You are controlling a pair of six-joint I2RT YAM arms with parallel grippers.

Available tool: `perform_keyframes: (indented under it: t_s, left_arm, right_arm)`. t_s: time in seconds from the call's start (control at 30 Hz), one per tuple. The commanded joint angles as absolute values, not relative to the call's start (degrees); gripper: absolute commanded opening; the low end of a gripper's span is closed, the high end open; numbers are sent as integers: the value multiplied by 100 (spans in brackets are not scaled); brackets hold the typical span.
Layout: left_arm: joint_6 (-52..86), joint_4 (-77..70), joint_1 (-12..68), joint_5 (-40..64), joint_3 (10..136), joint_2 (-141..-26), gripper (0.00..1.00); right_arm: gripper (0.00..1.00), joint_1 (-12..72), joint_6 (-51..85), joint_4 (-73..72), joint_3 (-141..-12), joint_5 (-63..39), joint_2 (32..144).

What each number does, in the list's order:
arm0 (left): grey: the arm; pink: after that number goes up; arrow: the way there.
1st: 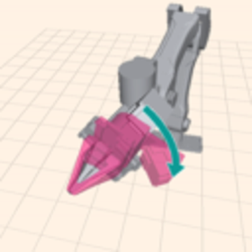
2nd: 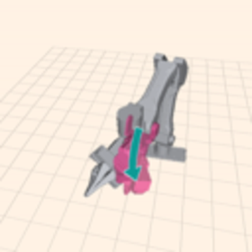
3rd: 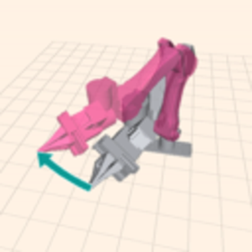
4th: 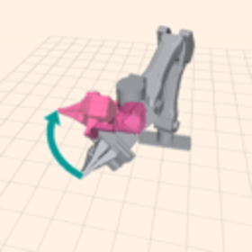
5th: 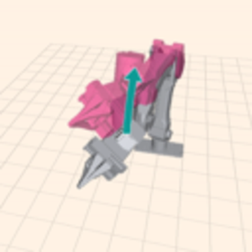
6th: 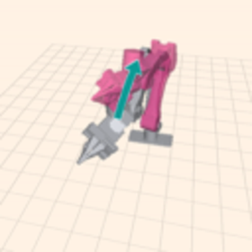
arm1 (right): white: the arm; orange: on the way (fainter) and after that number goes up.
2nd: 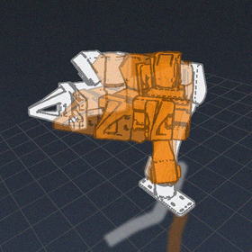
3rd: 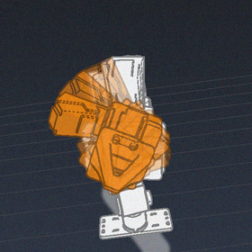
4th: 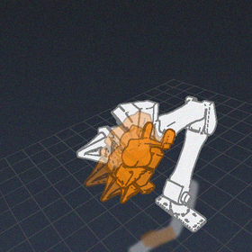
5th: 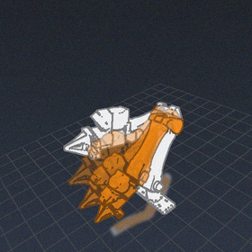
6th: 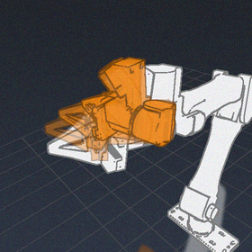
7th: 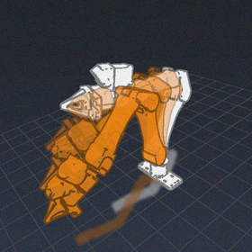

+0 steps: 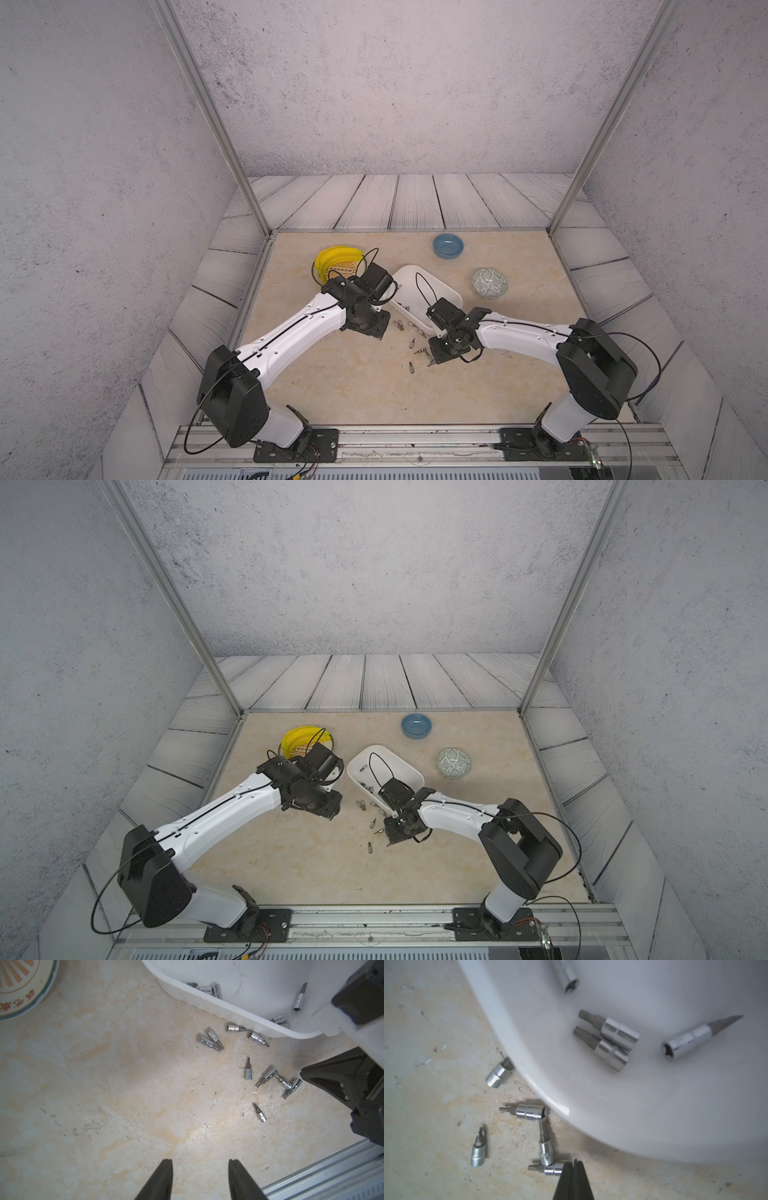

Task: Put the bit on the desktop into the storage box
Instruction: Pick up the screwdriver bit from the center of the board.

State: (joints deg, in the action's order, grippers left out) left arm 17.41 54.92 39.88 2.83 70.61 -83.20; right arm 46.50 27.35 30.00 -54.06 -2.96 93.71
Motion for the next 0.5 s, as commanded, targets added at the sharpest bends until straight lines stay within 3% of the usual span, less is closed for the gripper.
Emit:
perform_keyframes:
  t_s: [0.0, 0.47]
  left_arm:
    - [1811, 5446, 3946, 290, 6924, -8150, 49]
    - [1890, 5350, 3929, 334, 6617, -7994, 49]
  right_arm:
    - [0, 4673, 2742, 3020, -5527, -149, 9474]
    - [0, 4673, 2653, 2988, -5486, -220, 9617]
